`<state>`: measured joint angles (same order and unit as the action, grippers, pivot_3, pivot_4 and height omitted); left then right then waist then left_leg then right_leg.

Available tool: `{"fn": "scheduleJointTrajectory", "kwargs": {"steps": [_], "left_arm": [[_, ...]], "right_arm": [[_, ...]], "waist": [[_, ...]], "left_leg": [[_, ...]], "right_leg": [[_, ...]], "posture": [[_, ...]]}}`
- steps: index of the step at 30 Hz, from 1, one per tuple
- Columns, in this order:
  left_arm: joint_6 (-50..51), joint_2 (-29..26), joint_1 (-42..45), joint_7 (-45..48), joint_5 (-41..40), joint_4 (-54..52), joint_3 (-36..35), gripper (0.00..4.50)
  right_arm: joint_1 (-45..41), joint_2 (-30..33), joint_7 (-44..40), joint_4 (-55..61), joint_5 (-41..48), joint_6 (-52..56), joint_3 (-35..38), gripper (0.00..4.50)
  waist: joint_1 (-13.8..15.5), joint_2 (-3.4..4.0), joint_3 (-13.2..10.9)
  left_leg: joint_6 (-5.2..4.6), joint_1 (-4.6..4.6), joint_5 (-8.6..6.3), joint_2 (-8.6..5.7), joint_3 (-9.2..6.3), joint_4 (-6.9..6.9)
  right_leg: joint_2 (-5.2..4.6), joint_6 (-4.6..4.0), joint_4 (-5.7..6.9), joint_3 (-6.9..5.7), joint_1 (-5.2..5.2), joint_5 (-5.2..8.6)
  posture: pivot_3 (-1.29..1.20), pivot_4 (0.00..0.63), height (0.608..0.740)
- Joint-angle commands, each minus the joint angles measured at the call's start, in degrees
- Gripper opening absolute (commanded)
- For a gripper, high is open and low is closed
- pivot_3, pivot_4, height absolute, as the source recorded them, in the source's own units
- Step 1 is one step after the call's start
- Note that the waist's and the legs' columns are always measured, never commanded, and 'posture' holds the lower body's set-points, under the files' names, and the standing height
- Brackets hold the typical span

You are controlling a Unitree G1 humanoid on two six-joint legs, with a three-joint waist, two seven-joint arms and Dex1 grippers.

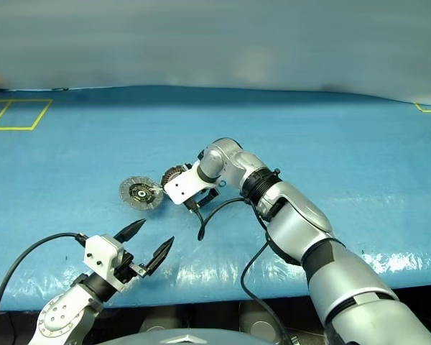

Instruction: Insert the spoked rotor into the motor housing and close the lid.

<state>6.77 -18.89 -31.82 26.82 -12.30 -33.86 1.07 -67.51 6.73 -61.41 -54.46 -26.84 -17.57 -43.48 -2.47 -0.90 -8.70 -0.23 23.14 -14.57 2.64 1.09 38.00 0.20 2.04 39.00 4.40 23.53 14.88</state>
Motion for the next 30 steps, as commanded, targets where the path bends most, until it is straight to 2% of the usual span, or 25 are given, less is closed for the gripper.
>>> {"fn": "scheduleJointTrajectory", "kwargs": {"steps": [1, 3, 4, 7, 11, 15, 17, 23, 25, 30], "left_arm": [[-1.6, 0.5, 0.0, -0.5, 0.3, -0.4, 0.6, 4.5], [-1.7, 0.7, 0.1, -0.5, 0.2, -0.3, 0.8, 4.5], [-1.7, 0.7, 0.2, -0.6, 0.2, -0.3, 0.9, 4.5], [-1.5, 0.7, 0.6, -0.6, 0.3, -0.1, 1.0, 4.5], [-1.5, 0.5, 0.9, -0.6, 0.3, 0.3, 1.0, 4.5], [-1.6, 0.4, 1.1, -0.5, 0.3, 0.9, 1.0, 4.5], [-1.6, 0.4, 1.2, -0.3, 0.2, 1.3, 1.1, 4.5], [-1.4, 0.2, 1.6, 0.3, -0.1, 2.2, 1.8, 4.5], [-1.4, 0.1, 1.7, 0.5, -0.2, 2.4, 1.9, 4.5], [-1.4, -0.1, 2.9, 1.3, -0.3, 3.5, 2.3, 4.5]], "right_arm": [[-1.1, -0.4, -0.1, -2.3, -1.3, -0.5, 0.7, 2.85], [-0.8, -0.4, -0.1, -2.7, -1.5, -0.6, 1.0, 2.21], [-0.4, -0.5, -0.2, -2.6, -1.3, -0.4, 1.4, 2.06], [1.5, -0.8, -1.3, -1.8, 0.4, 1.4, 3.4, 2.06], [7.5, 0.9, -5.8, 6.5, 3.0, 6.5, 5.7, 2.06], [17.4, 3.4, -8.3, 22.6, 5.6, 20.1, 8.8, 2.06], [24.0, 5.0, -8.4, 33.6, 5.8, 30.4, 10.1, 2.06], [37.9, 7.9, -5.1, 58.8, 4.1, 55.8, 11.6, 2.06], [40.0, 8.1, -3.9, 63.8, 4.2, 61.8, 11.5, 2.06], [43.1, 6.9, 2.3, 72.2, 4.7, 73.8, 12.1, 2.06]], "waist": [[0.0, 0.0, 0.0], [0.2, -0.02, 0.0], [0.2, -0.01, 0.0], [0.2, -0.02, 0.0], [0.3, -0.05, 0.1], [0.3, -0.01, 0.2], [0.3, 0.01, 0.3], [0.4, 0.19, 0.6], [0.3, 0.19, 0.6], [0.4, 0.12, 0.6]], "left_leg": [[0.0, 0.0, 0.0, 0.0, 0.01, 0.0], [0.0, -0.01, 0.0, -0.01, 0.01, 0.0], [0.0, -0.01, 0.0, 0.0, 0.01, 0.0], [0.0, -0.01, 0.0, -0.01, 0.03, 0.0], [0.0, -0.15, 0.0, 0.0, 0.03, -0.07], [-0.01, -0.21, -0.01, 0.0, 0.0, -0.15], [-0.01, -0.22, -0.01, 0.0, -0.01, -0.17], [-0.01, -0.27, -0.02, -0.05, -0.07, -0.15], [0.0, -0.45, -0.02, -0.05, -0.08, -0.13], [0.0, -0.53, -0.02, -0.05, -0.07, -0.04]], "right_leg": [[0.0, -0.04, 0.01, 0.02, 0.0, 0.02], [-0.01, -0.09, 0.01, 0.01, 0.0, 0.06], [-0.02, -0.1, 0.0, 0.01, -0.01, 0.06], [-0.04, -0.11, 0.0, 0.03, -0.01, 0.07], [-0.04, -0.11, -0.01, 0.03, -0.14, 0.08], [-0.04, 0.11, -0.02, 0.03, -0.19, -0.03], [-0.03, 0.11, -0.02, 0.02, -0.18, -0.03], [-0.02, 0.07, -0.03, 0.0, -0.24, 0.04], [-0.04, -0.17, -0.05, -0.02, -0.2, 0.25], [-0.04, 0.09, -0.05, 0.02, -0.21, 0.42]], "posture": [[0.0, 0.15, 0.74], [0.0, 0.15, 0.74], [0.0, 0.15, 0.74], [0.0, 0.15, 0.74], [0.0, 0.15, 0.74], [0.0, 0.15, 0.74], [0.0, 0.15, 0.74], [0.0, 0.15, 0.74], [0.0, 0.15, 0.74], [0.0, 0.15, 0.74]]}}
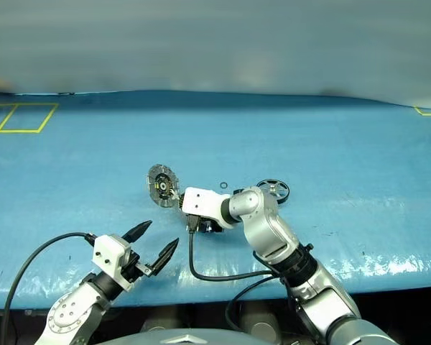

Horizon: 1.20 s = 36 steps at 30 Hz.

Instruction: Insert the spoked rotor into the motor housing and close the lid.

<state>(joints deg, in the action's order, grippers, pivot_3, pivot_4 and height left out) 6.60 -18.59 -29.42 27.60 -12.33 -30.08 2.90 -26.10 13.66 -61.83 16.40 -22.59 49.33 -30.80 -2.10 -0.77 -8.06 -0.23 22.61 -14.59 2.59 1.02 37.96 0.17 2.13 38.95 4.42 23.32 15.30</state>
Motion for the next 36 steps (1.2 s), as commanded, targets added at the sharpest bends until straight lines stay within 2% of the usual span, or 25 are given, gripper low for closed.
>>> {"fn": "scheduleJointTrajectory", "kwargs": {"steps": [1, 6, 13, 20, 30, 32, 36], "left_arm": [[-1.2, -0.4, 0.7, 0.7, -0.3, -0.1, 0.5, 4.5], [-1.1, -0.5, 2.1, 1.4, -0.4, 0.9, 0.8, 4.5], [-1.5, -0.2, 2.1, 1.1, 0.0, 0.7, 0.5, 4.5], [-1.8, 0.0, 1.5, 0.3, 0.2, 0.4, 0.1, 4.5], [-1.5, -0.4, 2.4, 1.0, -0.2, 1.1, 0.3, 4.5], [-1.4, -0.4, 2.8, 1.3, -0.3, 1.3, 0.5, 4.5], [-1.2, -0.3, 3.5, 1.6, -0.3, 1.7, 0.7, 4.5]], "right_arm": [[1.8, -1.2, 5.4, 1.4, 0.3, 8.3, 0.1, 2.06], [0.3, -8.5, 17.1, -2.0, 1.8, 13.6, 4.8, 2.06], [-1.9, -12.1, 24.2, -5.4, 6.5, 16.7, 6.9, 2.06], [-3.6, -14.9, 28.8, -1.9, 11.2, 20.7, 7.7, 4.43], [-8.8, -17.1, 33.2, 7.9, 19.0, 30.7, 12.0, 4.43], [-9.8, -14.7, 32.0, 9.0, 21.1, 29.3, 10.8, 4.43], [-12.6, 1.6, 19.9, 7.9, 23.5, 11.1, 1.4, 4.43]], "waist": [[0.0, -0.02, 0.0], [-0.2, -0.1, 0.0], [-0.3, -0.13, 0.0], [-0.3, -0.13, 0.0], [-1.2, -0.1, -0.2], [-1.4, -0.07, -0.2], [-1.5, -0.05, -0.4]], "left_leg": [[0.0, 0.0, 0.0, 0.0, 0.0, 0.0], [0.02, 0.0, 0.01, 0.0, -0.02, 0.0], [0.01, 0.05, 0.01, 0.03, -0.03, -0.03], [0.0, 0.2, 0.01, 0.02, -0.04, -0.14], [0.01, 0.69, 0.0, 0.01, -0.14, -0.16], [0.01, 0.78, 0.01, 0.01, -0.26, -0.16], [0.0, 0.9, 0.01, -0.02, -0.45, -0.11]], "right_leg": [[-0.01, 0.0, 0.0, 0.01, 0.0, 0.0], [0.1, 0.01, 0.01, 0.08, 0.06, -0.03], [-0.01, 0.03, -0.01, 0.13, 0.1, -0.04], [-0.04, 0.04, -0.03, 0.14, 0.16, -0.04], [0.01, -0.13, -0.04, 0.03, 0.42, -0.22], [0.01, 0.09, -0.06, -0.07, 0.46, -0.35], [-0.09, 0.12, -0.17, -0.28, 0.42, -0.38]], "posture": [[0.0, 0.15, 0.74], [0.0, 0.15, 0.74], [0.0, 0.15, 0.74], [0.0, 0.15, 0.74], [0.0, 0.15, 0.74], [0.0, 0.15, 0.74], [0.0, 0.15, 0.74]]}}
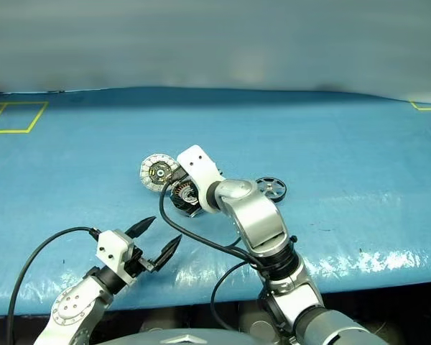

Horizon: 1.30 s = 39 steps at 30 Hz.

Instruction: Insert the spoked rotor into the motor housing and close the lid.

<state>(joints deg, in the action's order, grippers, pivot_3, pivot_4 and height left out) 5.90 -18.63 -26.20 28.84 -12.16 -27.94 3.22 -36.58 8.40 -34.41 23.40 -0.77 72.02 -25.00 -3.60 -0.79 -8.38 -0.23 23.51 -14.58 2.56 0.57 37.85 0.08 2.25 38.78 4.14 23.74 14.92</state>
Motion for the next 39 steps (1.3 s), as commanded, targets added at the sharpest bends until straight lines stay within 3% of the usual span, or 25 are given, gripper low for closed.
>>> {"fn": "scheduleJointTrajectory", "kwargs": {"steps": [1, 4, 6, 15, 24, 39], "left_arm": [[-0.5, -0.3, 0.4, 0.4, -0.5, -0.4, 0.4, 4.5], [-0.5, -0.4, 0.8, 0.6, -0.6, -0.2, 0.6, 4.5], [-0.5, -0.3, 1.0, 0.4, -0.7, -0.2, 0.6, 4.5], [-0.5, 0.0, 0.7, -0.2, -0.4, -0.7, 1.0, 4.5], [-1.1, 0.4, -0.3, -1.0, -0.1, -1.2, 1.4, 4.5], [-2.0, 0.3, -1.1, -1.3, -0.1, -1.1, 1.9, 4.5]], "right_arm": [[-3.0, 10.1, -10.1, 0.0, 1.7, -15.2, -6.3, 4.43], [-6.1, 20.2, -18.1, -5.8, -4.0, -35.9, -14.3, 4.43], [-8.4, 23.6, -21.2, -10.4, -7.8, -47.5, -17.8, 4.43], [-17.9, 18.0, -25.9, -31.3, -16.1, -73.4, -21.1, 4.43], [-20.7, 14.5, -31.8, -41.0, -20.9, -84.2, -21.9, 4.43], [-21.1, 12.7, -34.2, -47.9, -23.9, -84.3, -18.9, 4.43]], "waist": [[-0.1, -0.03, -0.1], [-0.2, -0.07, -0.2], [-0.3, -0.06, -0.3], [-0.1, -0.08, -0.4], [0.7, -0.06, -0.4], [1.5, -0.04, -0.4]], "left_leg": [[-0.01, 0.0, 0.0, -0.01, -0.03, 0.0], [-0.02, 0.02, -0.01, -0.09, -0.02, 0.0], [-0.02, 0.0, -0.01, -0.1, -0.01, 0.0], [-0.01, -0.01, 0.0, 0.03, -0.18, 0.0], [-0.01, 0.01, 0.0, -0.01, -0.1, 0.05], [-0.01, -0.03, 0.0, 0.0, -0.11, 0.09]], "right_leg": [[-0.05, 0.02, -0.02, -0.03, -0.02, 0.01], [-0.06, 0.07, -0.06, -0.05, -0.02, 0.0], [0.02, 0.06, -0.06, -0.07, -0.03, 0.0], [0.33, -0.07, 0.07, -0.05, -0.02, 0.0], [-0.16, 0.03, 0.04, -0.12, -0.05, -0.04], [-0.14, 0.0, 0.08, -0.14, -0.09, -0.03]], "posture": [[0.0, 0.15, 0.74], [0.0, 0.15, 0.74], [0.0, 0.15, 0.74], [0.0, 0.15, 0.74], [0.0, 0.15, 0.74], [0.0, 0.15, 0.74]]}}
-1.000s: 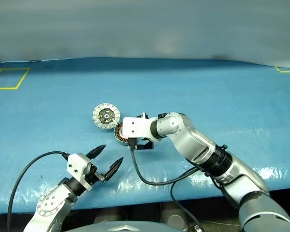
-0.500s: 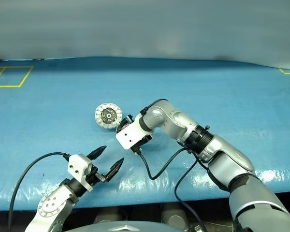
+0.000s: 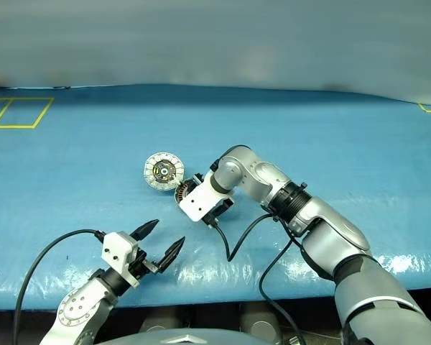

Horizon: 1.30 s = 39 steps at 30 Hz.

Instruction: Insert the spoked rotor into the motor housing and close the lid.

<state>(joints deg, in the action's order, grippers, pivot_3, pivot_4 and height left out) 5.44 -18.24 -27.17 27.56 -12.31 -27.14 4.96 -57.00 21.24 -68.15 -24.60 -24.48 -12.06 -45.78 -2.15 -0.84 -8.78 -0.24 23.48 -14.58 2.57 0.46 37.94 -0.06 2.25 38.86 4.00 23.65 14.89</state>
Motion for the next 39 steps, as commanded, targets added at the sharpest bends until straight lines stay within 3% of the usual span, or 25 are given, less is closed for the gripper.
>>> {"fn": "scheduleJointTrajectory", "kwargs": {"steps": [1, 18, 29, 32, 37, 39], "left_arm": [[-1.5, -0.1, -0.2, 0.0, 0.1, -1.9, 0.1, 4.5], [-0.1, -0.6, 0.2, 0.2, -0.4, -2.5, 0.3, 4.5], [0.3, -0.4, 0.4, -0.3, -0.2, -2.8, 0.5, 4.5], [0.3, -0.2, 0.3, -0.5, -0.1, -2.9, 0.5, 4.5], [0.1, -0.1, 0.3, -0.6, -0.1, -2.8, 0.6, 4.5], [0.0, -0.1, 0.4, -0.6, -0.1, -2.7, 0.6, 4.5]], "right_arm": [[-0.6, 0.0, -0.6, 0.0, -0.3, -0.4, 2.0, 4.43], [3.1, 2.3, -6.9, 7.8, 1.9, 4.0, 5.4, 4.43], [4.8, 0.3, -5.4, 5.1, 0.2, 4.5, 4.1, 4.43], [4.4, -0.6, -4.0, 3.5, -0.5, 5.1, 4.4, 3.85], [4.0, -1.2, -2.1, 2.4, -2.1, 5.5, 4.6, 2.24], [4.2, -0.9, -2.6, 3.0, -2.1, 5.6, 4.7, 2.17]], "waist": [[0.1, 0.0, 0.0], [0.1, 0.03, 0.0], [0.0, 0.03, 0.0], [0.0, 0.03, 0.0], [0.0, 0.02, 0.0], [0.0, 0.03, 0.0]], "left_leg": [[0.0, 0.0, 0.0, 0.0, 0.0, 0.0], [0.0, -0.01, 0.0, 0.0, -0.01, 0.02], [0.0, -0.06, 0.0, -0.01, 0.0, 0.04], [0.0, -0.1, 0.0, 0.0, 0.01, 0.04], [0.0, -0.2, 0.0, 0.0, 0.02, 0.04], [0.0, -0.25, 0.0, 0.0, 0.02, 0.04]], "right_leg": [[-0.01, 0.0, 0.0, 0.0, 0.01, 0.0], [0.02, 0.01, 0.03, -0.01, -0.01, 0.0], [0.08, 0.0, 0.06, -0.01, -0.06, 0.0], [0.07, 0.0, 0.06, 0.0, -0.09, 0.0], [0.07, 0.0, 0.07, 0.01, -0.19, 0.0], [0.07, 0.0, 0.07, 0.01, -0.25, 0.0]], "posture": [[0.0, 0.15, 0.74], [0.0, 0.15, 0.74], [0.0, 0.15, 0.74], [0.0, 0.15, 0.74], [0.0, 0.15, 0.74], [0.0, 0.15, 0.74]]}}
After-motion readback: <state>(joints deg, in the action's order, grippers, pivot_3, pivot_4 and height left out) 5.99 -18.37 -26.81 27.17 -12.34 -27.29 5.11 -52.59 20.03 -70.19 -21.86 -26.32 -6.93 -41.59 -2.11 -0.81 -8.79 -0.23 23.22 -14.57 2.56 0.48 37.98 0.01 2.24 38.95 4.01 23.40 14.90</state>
